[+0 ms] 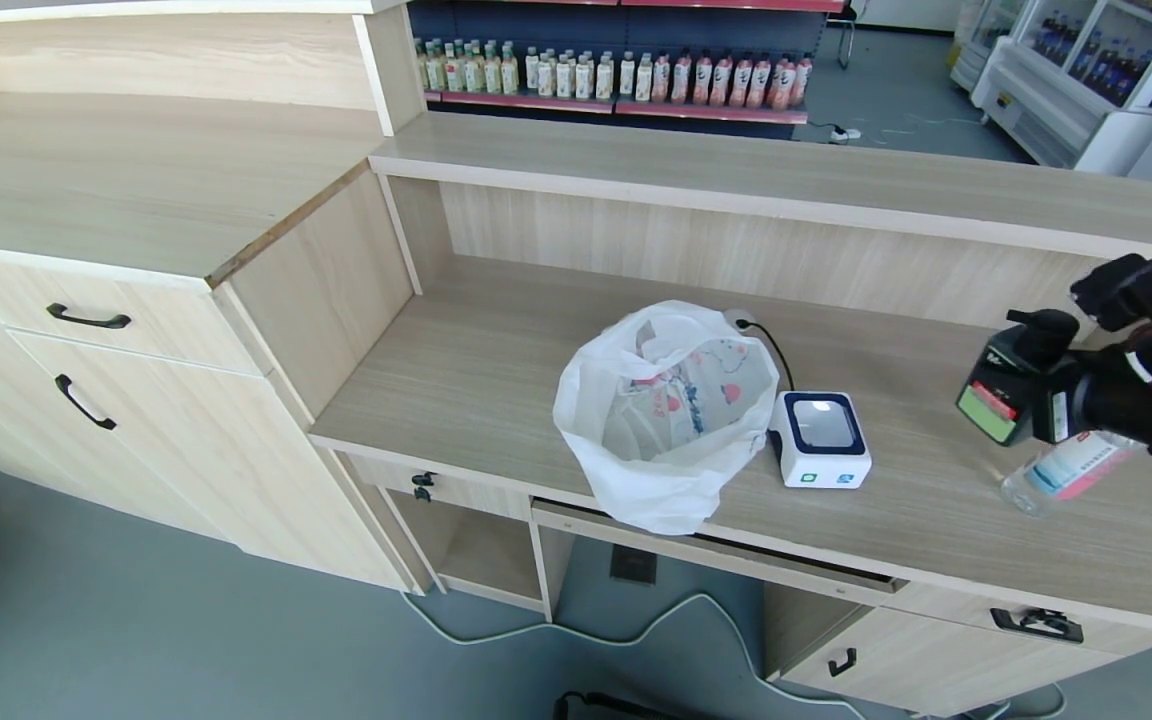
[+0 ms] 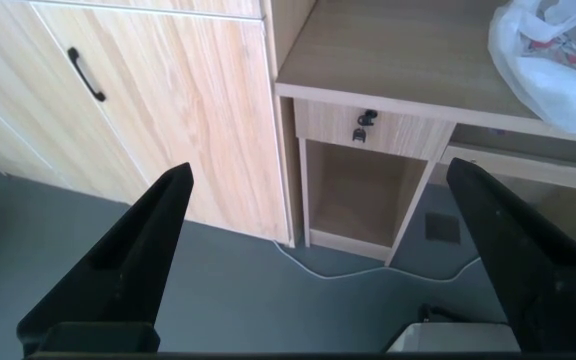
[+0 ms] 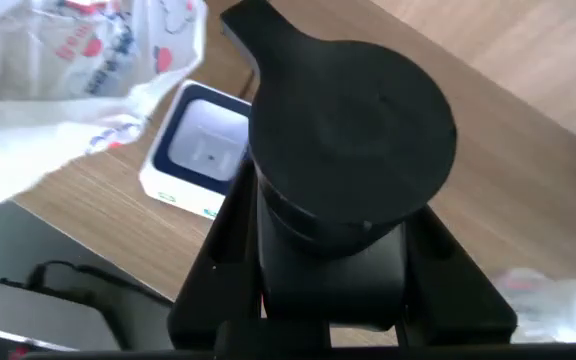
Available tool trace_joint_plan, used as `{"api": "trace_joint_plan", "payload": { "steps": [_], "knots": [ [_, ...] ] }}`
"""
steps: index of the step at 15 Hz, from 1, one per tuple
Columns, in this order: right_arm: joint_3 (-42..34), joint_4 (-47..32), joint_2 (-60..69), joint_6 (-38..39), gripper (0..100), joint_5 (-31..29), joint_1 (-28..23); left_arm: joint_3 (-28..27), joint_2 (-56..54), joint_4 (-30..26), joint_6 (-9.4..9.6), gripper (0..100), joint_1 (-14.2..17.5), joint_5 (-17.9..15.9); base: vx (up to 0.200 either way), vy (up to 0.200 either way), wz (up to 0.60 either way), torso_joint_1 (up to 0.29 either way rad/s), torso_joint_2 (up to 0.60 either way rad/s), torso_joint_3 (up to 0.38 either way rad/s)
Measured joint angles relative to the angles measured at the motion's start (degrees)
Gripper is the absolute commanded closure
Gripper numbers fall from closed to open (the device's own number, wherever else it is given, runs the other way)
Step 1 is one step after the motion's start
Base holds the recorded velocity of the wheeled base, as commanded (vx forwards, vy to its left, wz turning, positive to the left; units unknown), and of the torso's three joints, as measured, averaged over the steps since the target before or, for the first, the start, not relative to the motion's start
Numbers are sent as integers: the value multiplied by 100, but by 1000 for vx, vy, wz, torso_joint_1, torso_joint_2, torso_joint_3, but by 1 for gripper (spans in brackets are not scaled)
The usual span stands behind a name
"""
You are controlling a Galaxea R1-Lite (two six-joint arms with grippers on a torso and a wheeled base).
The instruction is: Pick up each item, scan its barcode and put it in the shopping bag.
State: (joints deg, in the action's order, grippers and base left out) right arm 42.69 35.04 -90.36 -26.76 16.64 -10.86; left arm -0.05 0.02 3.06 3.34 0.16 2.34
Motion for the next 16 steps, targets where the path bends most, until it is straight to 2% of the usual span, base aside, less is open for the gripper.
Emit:
{"api": "trace_joint_plan", "payload": {
  "steps": [2,3,5,8,10,13,16],
  "knots": [
    [-354,43,538,-868,100,0,-716,0,0,-2,-1,0,5,0,0,0,0,0,0,0],
    [-449,286,686,-1026,100,9,-851,0,0,0,0,0,2,1,0,0,0,0,0,0],
    [-521,479,836,-1140,100,54,-928,0,0,0,-1,0,0,1,0,0,600,2,0,2],
    [-386,627,889,-1164,100,-310,-338,0,0,0,-1,0,0,0,0,0,600,1,2,5],
    [-269,1218,695,-1164,100,-692,207,0,0,-2,-1,0,0,1,0,0,600,2,2,5],
    [-52,1783,-7,-1006,100,-950,734,-2,0,0,-1,0,0,1,0,0,0,0,0,0],
    [162,1882,-925,-290,100,-991,911,-2,0,0,-1,0,0,0,0,0,0,0,0,0]
  ]
}}
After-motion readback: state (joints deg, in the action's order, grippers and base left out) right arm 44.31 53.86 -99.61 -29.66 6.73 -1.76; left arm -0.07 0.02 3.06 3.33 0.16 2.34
